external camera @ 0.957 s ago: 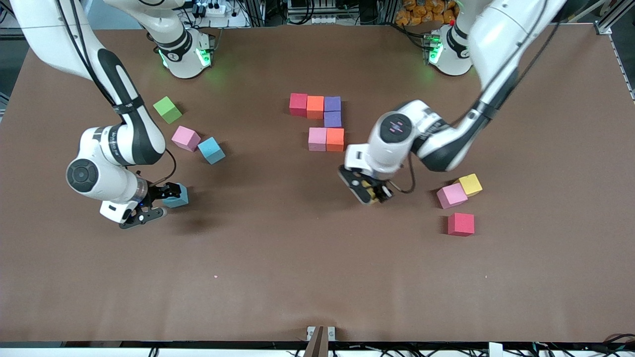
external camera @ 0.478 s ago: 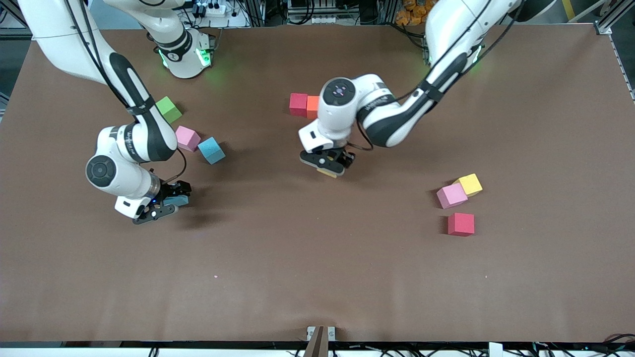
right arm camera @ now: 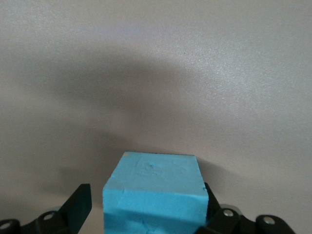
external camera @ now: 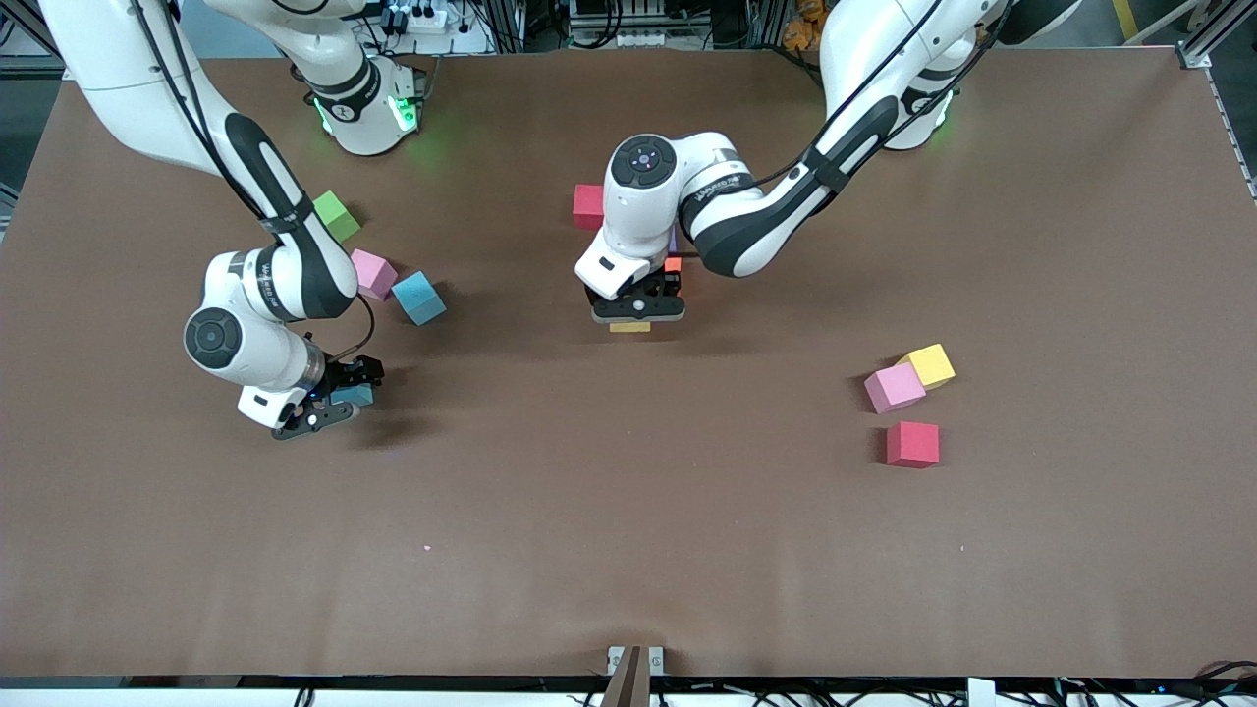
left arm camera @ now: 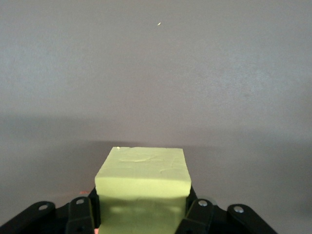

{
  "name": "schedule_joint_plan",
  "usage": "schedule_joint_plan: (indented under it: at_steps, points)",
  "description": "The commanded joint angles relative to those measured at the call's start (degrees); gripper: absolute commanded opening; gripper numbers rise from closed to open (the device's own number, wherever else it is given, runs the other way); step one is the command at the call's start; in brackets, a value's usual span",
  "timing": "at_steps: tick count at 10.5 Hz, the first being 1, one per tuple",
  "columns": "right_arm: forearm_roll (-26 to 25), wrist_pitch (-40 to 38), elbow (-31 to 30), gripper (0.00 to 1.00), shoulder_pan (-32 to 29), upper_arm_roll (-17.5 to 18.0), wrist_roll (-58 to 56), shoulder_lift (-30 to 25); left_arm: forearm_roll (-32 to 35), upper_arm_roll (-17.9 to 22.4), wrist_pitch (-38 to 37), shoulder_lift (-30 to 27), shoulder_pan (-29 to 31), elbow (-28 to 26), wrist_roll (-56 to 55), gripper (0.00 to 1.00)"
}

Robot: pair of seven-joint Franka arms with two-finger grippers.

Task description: Form number 2 with 11 blocks

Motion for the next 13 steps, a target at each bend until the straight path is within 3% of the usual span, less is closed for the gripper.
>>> schedule_joint_plan:
  at_steps: [1, 4, 7, 12, 13]
  points:
    - [-0.1, 0.8, -0.6, 0.14, -0.6, 0.3, 0.8, -0.3, -0.6, 0.5, -0.9, 0.0, -1.9, 1.3, -7.1, 0.26]
    - [-0.2, -0.2, -0.5, 0.12, -0.4, 0.3, 0.8, -0.9, -0.6, 0.4, -0.9, -0.1, -3.5, 1.3, -14.2, 0.26]
    - [-0.1, -0.7, -0.2, 0.12, 0.2, 0.7, 1.7, -1.6, 0.0, 0.4, -0.9, 0.0, -4.3, 1.3, -12.7, 0.28]
    - [-0.1, -1.2, 0.4, 0.12, 4.8, 0.7, 11.0, -1.5, -0.1, 0.6, -0.9, 1.3, -6.5, 3.3, 14.6, 0.20]
    - [-0.1, -1.2, 0.4, 0.12, 5.1, 0.7, 11.1, -1.4, -0.1, 0.7, -0.9, 2.2, -6.9, 4.0, 20.5, 0.12]
